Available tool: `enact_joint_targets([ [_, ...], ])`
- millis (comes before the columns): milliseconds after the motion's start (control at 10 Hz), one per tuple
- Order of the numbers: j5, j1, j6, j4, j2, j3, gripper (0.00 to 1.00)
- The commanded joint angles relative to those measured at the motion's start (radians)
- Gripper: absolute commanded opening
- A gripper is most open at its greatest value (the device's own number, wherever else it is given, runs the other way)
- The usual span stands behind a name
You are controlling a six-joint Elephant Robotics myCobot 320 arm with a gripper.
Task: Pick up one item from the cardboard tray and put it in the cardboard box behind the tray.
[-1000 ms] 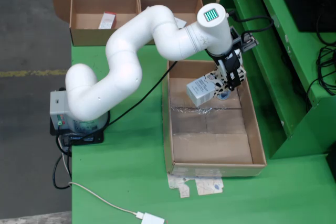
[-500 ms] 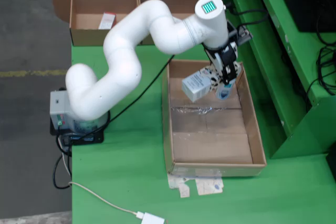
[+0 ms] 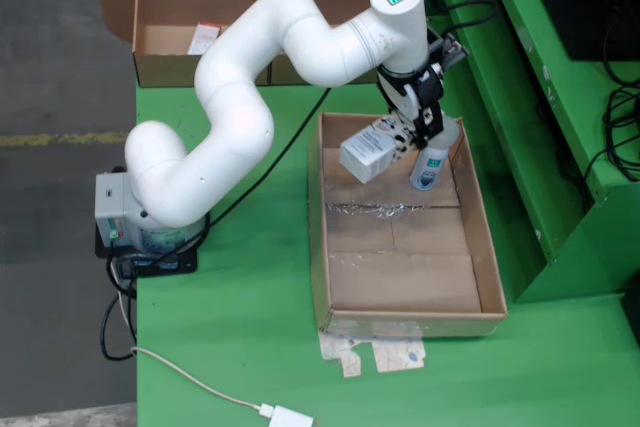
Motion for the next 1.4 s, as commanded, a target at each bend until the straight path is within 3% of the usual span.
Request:
enact_joint_targets([
  [0, -0.014, 0.076, -0.01, 0.069, 0.131, -0.141, 0.0],
  [200, -0.035, 0.133, 0.003, -0.26, -0.123, 0.43, 0.0],
  [1300, -0.121, 0.41, 0.032, -0.477, -0.176, 0.635, 0.0],
])
